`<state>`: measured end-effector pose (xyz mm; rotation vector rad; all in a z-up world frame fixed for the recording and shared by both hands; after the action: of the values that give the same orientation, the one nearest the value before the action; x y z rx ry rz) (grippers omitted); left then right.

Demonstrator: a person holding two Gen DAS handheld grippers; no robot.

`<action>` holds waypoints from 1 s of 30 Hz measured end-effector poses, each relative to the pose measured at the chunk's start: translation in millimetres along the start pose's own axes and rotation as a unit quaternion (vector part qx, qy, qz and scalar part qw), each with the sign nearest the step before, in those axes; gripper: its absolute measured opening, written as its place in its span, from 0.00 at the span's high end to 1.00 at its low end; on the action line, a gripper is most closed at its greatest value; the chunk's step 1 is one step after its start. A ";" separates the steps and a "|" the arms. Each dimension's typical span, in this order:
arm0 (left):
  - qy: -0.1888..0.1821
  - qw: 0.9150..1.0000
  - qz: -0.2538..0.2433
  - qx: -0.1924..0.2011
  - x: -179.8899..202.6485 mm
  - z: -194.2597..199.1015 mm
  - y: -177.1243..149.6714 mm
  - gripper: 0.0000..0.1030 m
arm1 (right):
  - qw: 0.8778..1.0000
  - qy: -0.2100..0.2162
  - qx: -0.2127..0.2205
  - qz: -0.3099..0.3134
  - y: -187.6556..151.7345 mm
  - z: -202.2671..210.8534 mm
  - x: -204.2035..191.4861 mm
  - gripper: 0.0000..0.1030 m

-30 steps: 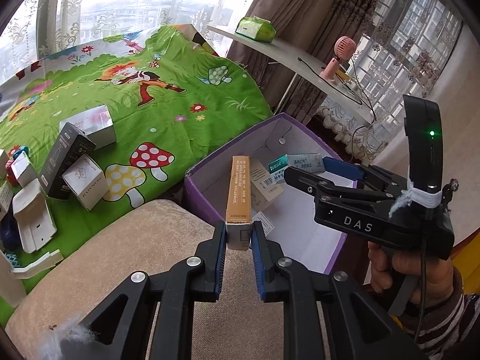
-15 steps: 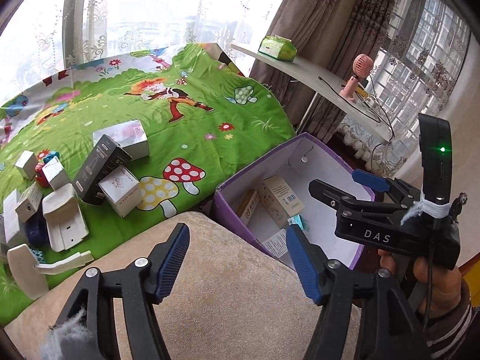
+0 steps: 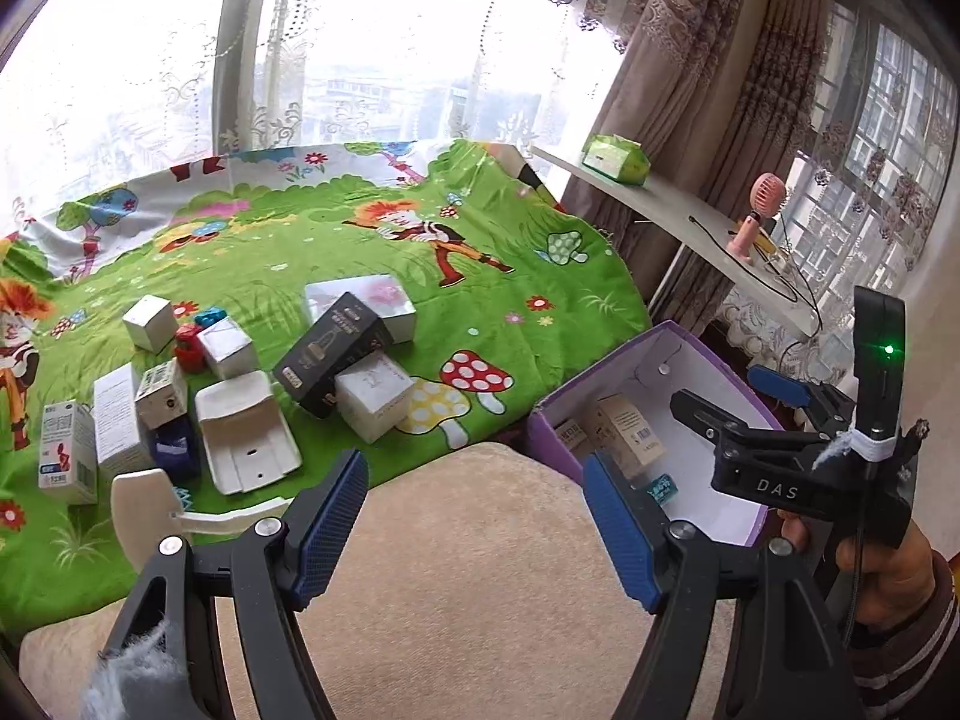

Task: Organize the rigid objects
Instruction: 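Move both tools back over the bed toward the white plastic holder and boxes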

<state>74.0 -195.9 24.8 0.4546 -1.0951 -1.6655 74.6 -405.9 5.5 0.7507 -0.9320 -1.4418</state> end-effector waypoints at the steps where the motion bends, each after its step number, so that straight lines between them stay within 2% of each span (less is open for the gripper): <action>1: 0.012 1.000 0.008 0.000 -10.1 2.5 -0.8 0.27 | 1.000 0.011 -0.003 -0.006 -1.0 -1.1 -3.6 0.01; 5: 0.052 0.998 0.043 0.009 -50.3 15.7 -5.1 0.27 | 0.998 0.058 -0.016 -0.024 -4.0 -3.8 -18.9 0.01; 11: 0.102 0.992 0.072 0.021 -101.1 34.9 -12.0 0.27 | 0.996 0.078 -0.032 -0.008 -5.3 -12.8 -40.7 0.01; 17: 0.114 0.988 0.104 0.004 -133.5 34.4 -20.4 0.28 | 0.991 0.118 -0.056 -0.019 -7.3 -27.2 -61.4 0.01; 24: 0.126 0.983 0.130 -0.042 -157.4 16.1 -30.8 0.28 | 0.987 0.145 -0.071 0.002 -7.2 -44.3 -87.0 0.01; 30: 0.138 0.977 0.146 -0.074 -175.4 2.1 -40.0 0.37 | 0.983 0.162 -0.078 0.035 -6.5 -55.5 -110.5 0.01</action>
<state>117.8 -35.9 -44.8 0.3927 -0.7849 -1.3663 130.0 -302.7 -34.5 0.7987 -0.5827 -1.2684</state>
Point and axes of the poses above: each gripper's, at about its wrist camera, not at the fingertips, and z roughly against the way its jaws point, x to its right, y to its top, the point moved 6 cm from there along -z, roughly the way its jaws point, and after that the axes turned 14 degrees about x, right-handed, at the moved point
